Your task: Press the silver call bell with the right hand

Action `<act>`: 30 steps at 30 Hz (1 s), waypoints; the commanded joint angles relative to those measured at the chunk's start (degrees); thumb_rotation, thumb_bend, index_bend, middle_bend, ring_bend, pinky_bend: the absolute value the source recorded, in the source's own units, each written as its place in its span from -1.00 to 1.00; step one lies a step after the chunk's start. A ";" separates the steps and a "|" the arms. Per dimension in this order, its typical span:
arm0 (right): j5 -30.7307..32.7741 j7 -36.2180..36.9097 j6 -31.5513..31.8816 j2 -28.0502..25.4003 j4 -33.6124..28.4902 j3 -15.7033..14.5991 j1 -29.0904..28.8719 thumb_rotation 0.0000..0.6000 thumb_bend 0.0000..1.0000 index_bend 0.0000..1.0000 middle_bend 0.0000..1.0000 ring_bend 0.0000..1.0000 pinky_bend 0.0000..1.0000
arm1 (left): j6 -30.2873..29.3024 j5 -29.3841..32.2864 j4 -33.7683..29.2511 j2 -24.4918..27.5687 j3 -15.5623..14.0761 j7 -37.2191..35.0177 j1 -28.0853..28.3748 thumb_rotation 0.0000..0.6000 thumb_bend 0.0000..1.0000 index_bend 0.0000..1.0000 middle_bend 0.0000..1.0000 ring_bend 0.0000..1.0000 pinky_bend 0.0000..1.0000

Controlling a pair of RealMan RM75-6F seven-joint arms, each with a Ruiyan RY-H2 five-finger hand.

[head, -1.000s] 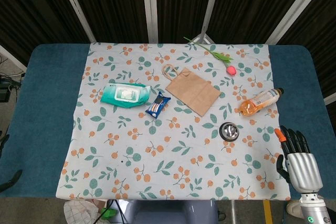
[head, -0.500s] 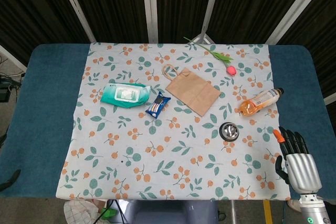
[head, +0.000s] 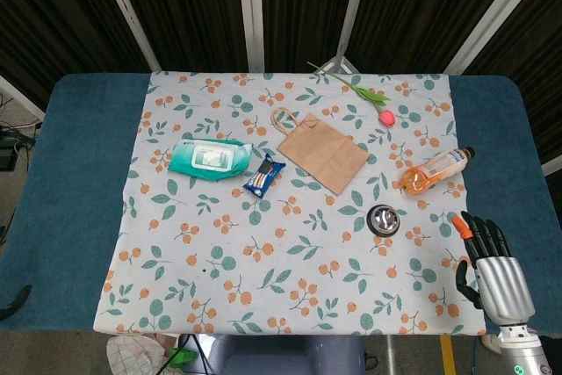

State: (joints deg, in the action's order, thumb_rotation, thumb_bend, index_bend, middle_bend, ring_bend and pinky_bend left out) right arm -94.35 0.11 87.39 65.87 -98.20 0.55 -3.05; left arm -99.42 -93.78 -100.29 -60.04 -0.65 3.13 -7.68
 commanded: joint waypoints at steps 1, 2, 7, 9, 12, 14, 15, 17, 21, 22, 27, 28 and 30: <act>0.72 2.13 -3.31 -0.04 -0.26 0.50 -2.14 1.00 0.57 -0.92 -1.00 -1.00 -1.00 | -0.29 -0.20 0.24 0.06 0.02 -0.16 -0.09 1.00 -0.33 -0.89 -1.00 -1.00 -0.80; 1.03 1.91 -3.95 0.13 -0.18 0.89 -2.68 1.00 0.57 -0.91 -1.00 -1.00 -1.00 | -0.32 -0.16 0.28 0.05 0.02 -0.26 -0.11 1.00 -0.33 -0.89 -1.00 -1.00 -0.80; 0.17 -3.48 -5.85 4.29 1.75 3.78 -6.42 1.00 0.57 -0.90 -1.00 -1.00 -1.00 | -0.07 0.15 0.24 -0.09 0.16 0.17 -0.03 1.00 -0.33 -0.89 -1.00 -1.00 -0.80; 0.46 -5.53 -6.52 6.18 2.12 4.89 -7.70 1.00 0.57 -0.90 -1.00 -1.00 -1.00 | 0.01 0.18 0.19 -0.30 0.24 0.84 0.03 1.00 -0.33 -0.89 -1.00 -1.00 -0.80; 1.92 -7.38 -7.92 8.82 2.03 6.70 -9.65 1.00 0.57 -0.90 -1.00 -1.00 -1.00 | 0.19 0.24 0.02 -0.52 0.26 1.57 0.09 1.00 -0.33 -0.89 -1.00 -1.00 -0.80; 3.77 -8.35 -9.97 10.45 1.78 7.81 -11.26 1.00 0.57 -0.90 -1.00 -1.00 -1.00 | 0.31 0.44 -0.05 -0.62 0.37 1.89 0.15 1.00 -0.33 -0.89 -1.00 -1.00 -0.80; 4.82 -8.82 -11.28 11.13 1.66 8.28 -12.13 1.00 0.57 -0.90 -1.00 -1.00 -1.00 | 0.38 0.55 -0.07 -0.64 0.40 2.02 0.17 1.00 -0.33 -0.89 -1.00 -1.00 -0.80; 6.73 -9.92 -13.92 12.51 2.32 9.21 -14.02 1.00 0.57 -0.90 -1.00 -1.00 -1.00 | 0.56 0.70 -0.11 -0.68 0.45 2.20 0.24 1.00 -0.33 -0.89 -1.00 -1.00 -0.80; 9.03 -11.74 -18.82 15.63 6.43 9.95 -17.58 1.00 0.57 -0.90 -1.00 -1.00 -1.00 | 0.70 0.82 -0.16 -0.76 0.53 2.60 0.31 1.00 -0.33 -0.89 -1.00 -1.00 -0.80; 9.38 -11.87 -19.54 16.45 7.49 9.97 -18.15 1.00 0.57 -0.90 -1.00 -1.00 -1.00 | 0.71 0.85 -0.17 -0.78 0.54 2.64 0.32 1.00 -0.33 -0.89 -1.00 -1.00 -0.80; 10.68 -10.43 -21.71 20.63 13.15 9.49 -20.12 1.00 0.57 -0.90 -1.00 -1.00 -1.00 | 1.15 1.54 -0.32 -0.89 0.82 3.09 0.50 1.00 -0.33 -0.89 -1.00 -1.00 -0.80; 10.77 -10.04 -21.93 21.08 13.97 9.43 -20.35 1.00 0.57 -0.90 -1.00 -1.00 -1.00 | 1.30 1.66 -0.34 -0.93 0.86 3.25 0.58 1.00 -0.33 -0.89 -1.00 -1.00 -0.80; 10.86 -8.65 -22.36 22.20 16.15 9.28 -20.94 1.00 0.57 -0.90 -1.00 -1.00 -1.00 | 1.67 1.88 -0.46 -1.03 0.93 3.80 0.75 1.00 -0.33 -0.89 -1.00 -1.00 -0.80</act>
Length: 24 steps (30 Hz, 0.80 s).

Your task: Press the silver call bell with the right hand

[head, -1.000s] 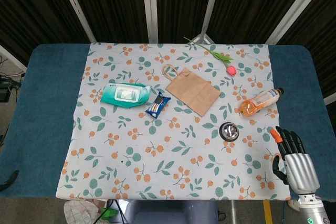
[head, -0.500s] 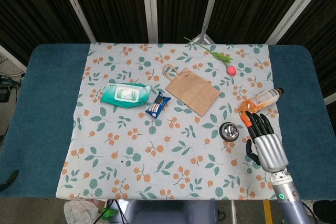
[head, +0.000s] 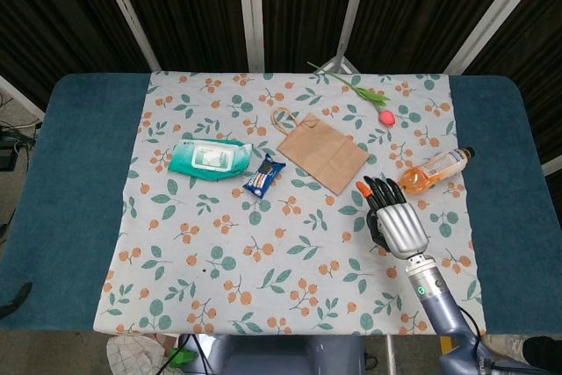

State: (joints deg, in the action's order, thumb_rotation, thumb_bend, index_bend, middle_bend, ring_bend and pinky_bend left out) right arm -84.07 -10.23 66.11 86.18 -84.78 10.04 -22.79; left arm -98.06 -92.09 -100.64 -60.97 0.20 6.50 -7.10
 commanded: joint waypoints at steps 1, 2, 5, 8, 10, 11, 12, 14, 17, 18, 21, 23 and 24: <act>0.62 2.57 -1.31 2.42 3.83 -0.26 -1.50 1.00 0.57 -0.90 -1.00 -1.00 -1.00 | 0.47 0.24 -0.19 -0.17 0.10 0.77 0.25 1.00 -0.33 -0.89 -1.00 -1.00 -0.80; 0.67 3.60 -1.66 2.94 5.04 -0.33 -1.84 1.00 0.57 -0.90 -1.00 -1.00 -1.00 | 0.63 0.27 -0.25 -0.26 0.10 1.18 0.33 1.00 -0.33 -0.89 -1.00 -1.00 -0.80; 0.67 6.13 -2.40 3.98 7.98 -0.64 -2.53 1.00 0.57 -0.90 -1.00 -1.00 -1.00 | 0.78 0.33 -0.42 -0.51 0.11 2.06 0.40 1.00 -0.33 -0.89 -1.00 -1.00 -0.80; 0.43 8.43 -2.69 5.05 10.78 -1.27 -2.95 1.00 0.57 -0.90 -1.00 -1.00 -1.00 | 0.86 0.70 -0.65 -0.86 0.31 2.96 0.46 1.00 -0.33 -0.89 -1.00 -1.00 -0.80; 0.17 9.38 -2.95 5.74 12.44 -1.90 -3.15 1.00 0.57 -0.90 -1.00 -1.00 -1.00 | 1.15 1.03 -0.80 -1.02 0.44 3.48 0.61 1.00 -0.33 -0.89 -1.00 -1.00 -0.80; 0.10 9.63 -3.27 6.09 13.31 -2.25 -3.31 1.00 0.57 -0.90 -1.00 -1.00 -1.00 | 1.31 1.10 -0.88 -1.08 0.48 3.67 0.71 1.00 -0.33 -0.89 -1.00 -1.00 -0.80; 0.12 9.88 -3.56 6.43 14.09 -2.49 -3.47 1.00 0.57 -0.90 -1.00 -1.00 -1.00 | 1.40 1.13 -0.92 -1.14 0.54 3.83 0.80 1.00 -0.33 -0.89 -1.00 -1.00 -0.80; 0.31 10.35 -4.16 7.12 15.37 -2.82 -3.73 1.00 0.57 -0.90 -1.00 -1.00 -1.00 | 1.39 1.10 -0.87 -1.24 0.59 4.07 0.86 1.00 -0.33 -0.89 -1.00 -1.00 -0.80; 0.66 11.12 -5.35 8.35 17.55 -3.41 -4.22 1.00 0.57 -0.90 -1.00 -1.00 -1.00 | 1.44 1.33 -0.85 -1.41 0.65 4.47 0.87 1.00 -0.33 -0.89 -1.00 -1.00 -0.80; 0.70 11.15 -5.55 8.50 17.85 -3.52 -4.28 1.00 0.57 -0.90 -1.00 -1.00 -1.00 | 1.46 1.38 -0.86 -1.43 0.66 4.52 0.87 1.00 -0.33 -0.89 -1.00 -1.00 -0.80; 1.08 11.70 -6.34 9.57 19.76 -3.79 -4.60 1.00 0.57 -0.90 -1.00 -1.00 -1.00 | 1.71 1.41 -0.94 -1.41 0.58 4.56 0.97 1.00 -0.33 -0.89 -1.00 -1.00 -0.80; 1.14 12.13 -6.54 10.22 20.99 -3.96 -4.81 1.00 0.57 -0.90 -1.00 -1.00 -1.00 | 2.21 1.29 -1.11 -1.05 0.26 3.80 1.08 1.00 -0.33 -0.89 -1.00 -1.00 -0.80; 1.13 12.26 -6.72 10.44 21.48 -4.10 -4.93 1.00 0.57 -0.90 -1.00 -1.00 -1.00 | 2.29 1.30 -1.13 -0.91 0.23 3.59 1.11 1.00 -0.33 -0.89 -1.00 -1.00 -0.80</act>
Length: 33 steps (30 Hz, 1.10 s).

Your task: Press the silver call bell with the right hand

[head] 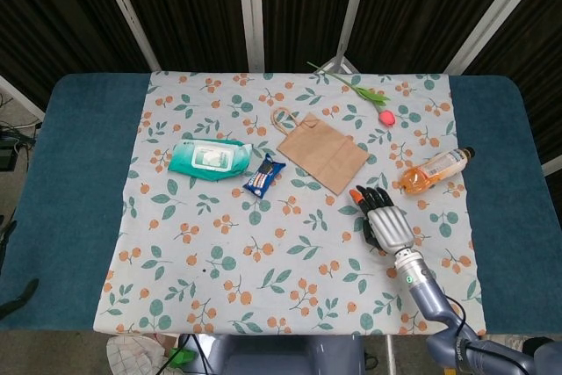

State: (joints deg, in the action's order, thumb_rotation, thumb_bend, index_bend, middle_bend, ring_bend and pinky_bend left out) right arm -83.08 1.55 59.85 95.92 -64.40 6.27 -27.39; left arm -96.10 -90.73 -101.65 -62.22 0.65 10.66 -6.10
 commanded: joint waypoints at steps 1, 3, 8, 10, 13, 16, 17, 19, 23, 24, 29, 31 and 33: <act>0.10 0.64 -0.51 0.89 1.48 -0.41 -0.43 1.00 0.57 -0.90 -1.00 -1.00 -1.00 | 0.28 -0.01 -0.10 0.37 -0.14 -0.49 0.11 1.00 -0.33 -0.89 -1.00 -1.00 -0.80; 0.08 1.06 -0.45 1.28 2.06 -0.53 -0.53 1.00 0.57 -0.90 -1.00 -1.00 -1.00 | 0.26 0.04 -0.10 0.35 -0.13 -0.45 0.11 1.00 -0.33 -0.89 -1.00 -1.00 -0.80; 0.02 1.79 -1.36 2.03 3.36 -1.27 -0.93 1.00 0.57 -0.90 -1.00 -1.00 -1.00 | 0.19 -0.21 -0.17 0.40 -0.32 -0.49 0.06 1.00 -0.33 -0.89 -1.00 -1.00 -0.80; -0.13 2.17 -1.24 2.05 3.47 -1.41 -0.98 1.00 0.57 -0.90 -1.00 -1.00 -1.00 | 0.12 -0.27 -0.15 0.46 -0.38 -0.65 0.01 1.00 -0.33 -0.89 -1.00 -1.00 -0.80; -0.23 3.00 -0.29 1.70 2.86 -1.06 -0.90 1.00 0.57 -0.90 -1.00 -1.00 -1.00 | 0.07 -0.15 -0.15 0.52 -0.36 -0.84 -0.03 1.00 -0.33 -0.89 -1.00 -1.00 -0.80; -0.92 3.46 2.33 -0.05 0.46 -0.22 -0.68 1.00 0.57 -0.90 -1.00 -1.00 -1.00 | -0.02 -0.16 -0.12 0.69 -0.39 -1.23 -0.08 1.00 -0.33 -0.89 -1.00 -1.00 -0.80; -1.14 3.60 3.44 -0.96 -0.93 0.13 -0.48 1.00 0.57 -0.90 -1.00 -1.00 -1.00 | -0.09 -0.25 -0.09 0.74 -0.44 -1.37 -0.12 1.00 -0.33 -0.89 -1.00 -1.00 -0.80; -1.35 4.05 5.51 -2.98 -4.12 1.00 -0.10 1.00 0.57 -0.90 -1.00 -1.00 -1.00 | -0.24 -0.43 -0.05 0.83 -0.52 -1.65 -0.19 1.00 -0.33 -0.89 -1.00 -1.00 -0.80; -1.97 3.95 9.44 -8.04 -11.15 2.57 0.87 1.00 0.57 -0.90 -1.00 -1.00 -1.00 | -0.56 -0.74 0.02 1.05 -0.70 -2.29 -0.38 1.00 -0.33 -0.89 -1.00 -1.00 -0.80; -2.17 3.97 10.24 -9.00 -12.50 2.75 1.16 1.00 0.57 -0.90 -1.00 -1.00 -1.00 | -0.64 -0.79 0.04 1.10 -0.72 -2.42 -0.42 1.00 -0.33 -0.89 -1.00 -1.00 -0.80; -3.50 3.19 15.13 -18.40 -24.49 2.52 4.53 1.00 0.57 -0.90 -1.00 -1.00 -1.00 | -0.98 -0.93 0.18 1.31 -0.77 -3.19 -0.59 1.00 -0.33 -0.89 -1.00 -1.00 -0.80; -3.64 1.39 15.90 -23.48 -30.17 1.13 6.48 1.00 0.57 -0.90 -1.00 -1.00 -1.00 | -1.02 -1.11 0.23 1.47 -0.86 -3.58 -0.61 1.00 -0.33 -0.89 -1.00 -1.00 -0.80; -4.13 -2.18 17.96 -29.08 -35.56 -1.11 9.56 1.00 0.57 -0.90 -1.00 -1.00 -1.00 | -1.36 -1.54 0.39 1.66 -0.97 -4.22 -0.72 1.00 -0.33 -0.89 -1.00 -1.00 -0.80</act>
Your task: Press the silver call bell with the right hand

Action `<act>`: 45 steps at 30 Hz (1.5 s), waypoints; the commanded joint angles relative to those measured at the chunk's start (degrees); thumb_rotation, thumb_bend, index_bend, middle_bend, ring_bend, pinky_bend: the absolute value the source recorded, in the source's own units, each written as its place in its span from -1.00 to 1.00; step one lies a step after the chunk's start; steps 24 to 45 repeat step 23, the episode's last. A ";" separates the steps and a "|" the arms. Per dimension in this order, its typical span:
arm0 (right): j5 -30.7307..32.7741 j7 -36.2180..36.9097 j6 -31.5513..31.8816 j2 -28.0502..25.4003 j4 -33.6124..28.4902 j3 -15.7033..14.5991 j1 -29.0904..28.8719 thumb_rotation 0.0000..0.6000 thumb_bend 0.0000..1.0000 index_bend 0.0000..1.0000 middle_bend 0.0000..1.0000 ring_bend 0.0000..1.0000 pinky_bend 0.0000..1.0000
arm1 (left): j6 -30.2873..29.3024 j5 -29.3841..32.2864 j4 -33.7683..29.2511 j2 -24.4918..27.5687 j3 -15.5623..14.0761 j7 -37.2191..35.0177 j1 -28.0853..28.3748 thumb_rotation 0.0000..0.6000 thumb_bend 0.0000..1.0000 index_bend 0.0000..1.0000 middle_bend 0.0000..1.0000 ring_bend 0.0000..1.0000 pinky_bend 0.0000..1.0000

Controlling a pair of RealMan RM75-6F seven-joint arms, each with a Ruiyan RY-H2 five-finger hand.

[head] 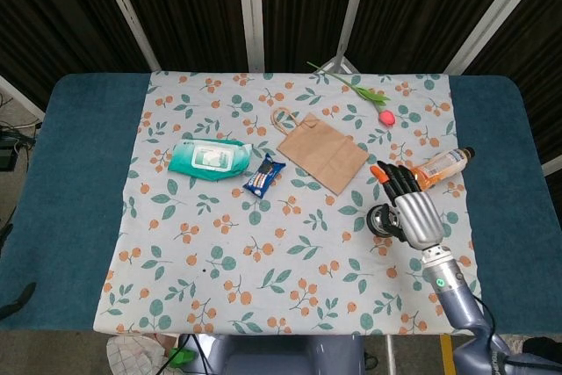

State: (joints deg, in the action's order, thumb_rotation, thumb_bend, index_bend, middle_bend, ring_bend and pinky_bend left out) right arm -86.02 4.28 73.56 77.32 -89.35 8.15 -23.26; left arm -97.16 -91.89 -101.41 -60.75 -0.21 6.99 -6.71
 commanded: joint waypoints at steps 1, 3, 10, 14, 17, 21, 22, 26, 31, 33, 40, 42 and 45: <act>-1.78 -6.93 6.24 -12.40 -12.79 -4.02 7.24 1.00 0.57 -0.90 -1.00 -1.00 -1.00 | -0.50 -0.57 0.26 0.31 -0.17 -0.98 -0.18 1.00 -0.33 -0.89 -1.00 -1.00 -0.80; -2.81 -9.80 9.19 -14.01 -14.88 -5.37 9.67 1.00 0.57 -0.90 -1.00 -1.00 -1.00 | -0.73 -0.74 0.45 0.49 -0.23 -1.64 -0.28 1.00 -0.33 -0.89 -1.00 -1.00 -0.80; -8.63 -13.19 18.29 -14.85 -15.64 -11.14 17.96 1.00 0.57 -0.90 -1.00 -1.00 -1.00 | -1.61 -1.44 1.06 1.18 -0.67 -4.22 -0.83 1.00 -0.33 -0.89 -1.00 -1.00 -0.80; -9.52 -11.51 20.08 -14.43 -13.59 -13.12 20.76 1.00 0.57 -0.90 -1.00 -1.00 -1.00 | -2.21 -1.67 1.41 1.56 -0.95 -5.52 -1.29 1.00 -0.33 -0.89 -1.00 -1.00 -0.80; -8.69 -11.76 19.58 -14.65 -12.89 -13.17 21.29 1.00 0.57 -0.90 -1.00 -1.00 -1.00 | -2.38 -1.83 1.53 1.65 -1.10 -5.86 -1.45 1.00 -0.33 -0.89 -1.00 -1.00 -0.80; -7.66 -11.98 20.25 -14.13 -12.01 -12.11 22.02 1.00 0.57 -0.90 -1.00 -1.00 -1.00 | -2.47 -2.48 1.80 1.56 -1.23 -5.78 -1.42 1.00 -0.33 -0.89 -1.00 -1.00 -0.80; -7.71 -11.69 20.38 -13.98 -11.79 -11.86 22.06 1.00 0.57 -0.90 -1.00 -1.00 -1.00 | -2.28 -2.49 1.79 1.54 -1.27 -5.70 -1.35 1.00 -0.33 -0.89 -1.00 -1.00 -0.80; -7.78 -11.34 20.50 -13.83 -11.54 -11.66 22.11 1.00 0.57 -0.90 -1.00 -1.00 -1.00 | -2.08 -2.44 1.76 1.52 -1.25 -5.65 -1.25 1.00 -0.33 -0.89 -1.00 -1.00 -0.80; -7.78 -11.34 20.50 -13.83 -11.54 -11.66 22.11 1.00 0.57 -0.90 -1.00 -1.00 -1.00 | -2.08 -2.44 1.76 1.52 -1.25 -5.65 -1.25 1.00 -0.33 -0.89 -1.00 -1.00 -0.80; -7.78 -11.34 20.50 -13.83 -11.54 -11.66 22.11 1.00 0.57 -0.90 -1.00 -1.00 -1.00 | -2.08 -2.44 1.76 1.52 -1.25 -5.65 -1.25 1.00 -0.33 -0.89 -1.00 -1.00 -0.80; -7.78 -11.34 20.50 -13.83 -11.54 -11.66 22.11 1.00 0.57 -0.90 -1.00 -1.00 -1.00 | -2.08 -2.44 1.76 1.52 -1.25 -5.65 -1.25 1.00 -0.33 -0.89 -1.00 -1.00 -0.80; -7.78 -11.34 20.50 -13.83 -11.54 -11.66 22.11 1.00 0.57 -0.90 -1.00 -1.00 -1.00 | -2.08 -2.44 1.76 1.52 -1.25 -5.65 -1.25 1.00 -0.33 -0.89 -1.00 -1.00 -0.80; -7.78 -11.34 20.50 -13.83 -11.54 -11.66 22.11 1.00 0.57 -0.90 -1.00 -1.00 -1.00 | -2.08 -2.44 1.76 1.52 -1.25 -5.65 -1.25 1.00 -0.33 -0.89 -1.00 -1.00 -0.80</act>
